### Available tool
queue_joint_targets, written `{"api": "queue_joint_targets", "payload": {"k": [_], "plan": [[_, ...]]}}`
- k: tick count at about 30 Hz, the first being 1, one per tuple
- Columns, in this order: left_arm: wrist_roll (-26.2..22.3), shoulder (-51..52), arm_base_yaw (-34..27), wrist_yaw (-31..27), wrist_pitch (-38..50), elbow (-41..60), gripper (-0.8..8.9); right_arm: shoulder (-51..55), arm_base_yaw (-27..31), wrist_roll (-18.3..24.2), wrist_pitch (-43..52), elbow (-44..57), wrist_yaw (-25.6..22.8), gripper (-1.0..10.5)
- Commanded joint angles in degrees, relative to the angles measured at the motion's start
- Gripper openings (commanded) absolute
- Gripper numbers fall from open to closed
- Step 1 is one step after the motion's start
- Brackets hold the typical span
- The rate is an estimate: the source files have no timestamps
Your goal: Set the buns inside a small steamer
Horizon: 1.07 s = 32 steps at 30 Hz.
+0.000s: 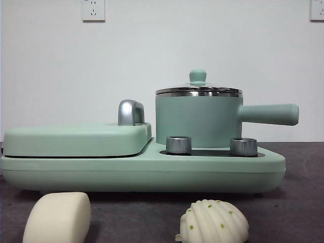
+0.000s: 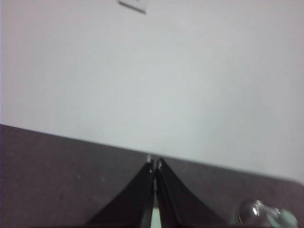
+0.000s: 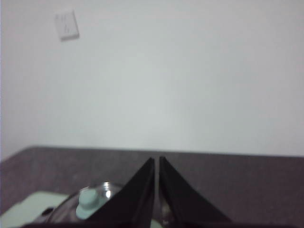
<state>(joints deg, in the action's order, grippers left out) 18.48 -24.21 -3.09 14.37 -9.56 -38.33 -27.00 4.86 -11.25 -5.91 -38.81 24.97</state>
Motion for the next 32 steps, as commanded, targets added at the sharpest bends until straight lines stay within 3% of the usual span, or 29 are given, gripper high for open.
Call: {"api": "queue_joint_targets", "payload": {"k": [1, 8, 20, 24, 29, 32], "plan": [[-4.9, -4.7, 0.1, 3.8, -4.5, -4.9, 0.09, -3.8, -1.1, 4.8, -1.6, -3.3, 1.7, 0.1], [-14.2, -13.7, 1.0, 12.7, -13.7, -10.6, 0.09, -9.7, -8.0, 11.8, -4.8, -5.4, 3.7, 0.1], [-32.9, -20.0, 12.5, 13.1, -26.8, -11.9, 0.09, -14.9, -19.6, 26.7, -19.6, -5.5, 3.5, 0.1], [-34.5, -20.0, 16.8, 13.1, -26.9, -11.9, 0.22, -14.8, -22.5, 30.8, -21.4, -5.5, 3.5, 0.2], [-34.3, -20.0, 20.2, 13.1, -26.5, -11.9, 2.17, -14.8, -24.4, 31.2, -22.4, -5.5, 2.9, 2.7], [-34.3, -20.0, 21.4, 13.1, -26.7, -11.9, 2.29, -14.8, -24.5, 31.1, -22.5, -5.5, 2.9, 3.0]]}}
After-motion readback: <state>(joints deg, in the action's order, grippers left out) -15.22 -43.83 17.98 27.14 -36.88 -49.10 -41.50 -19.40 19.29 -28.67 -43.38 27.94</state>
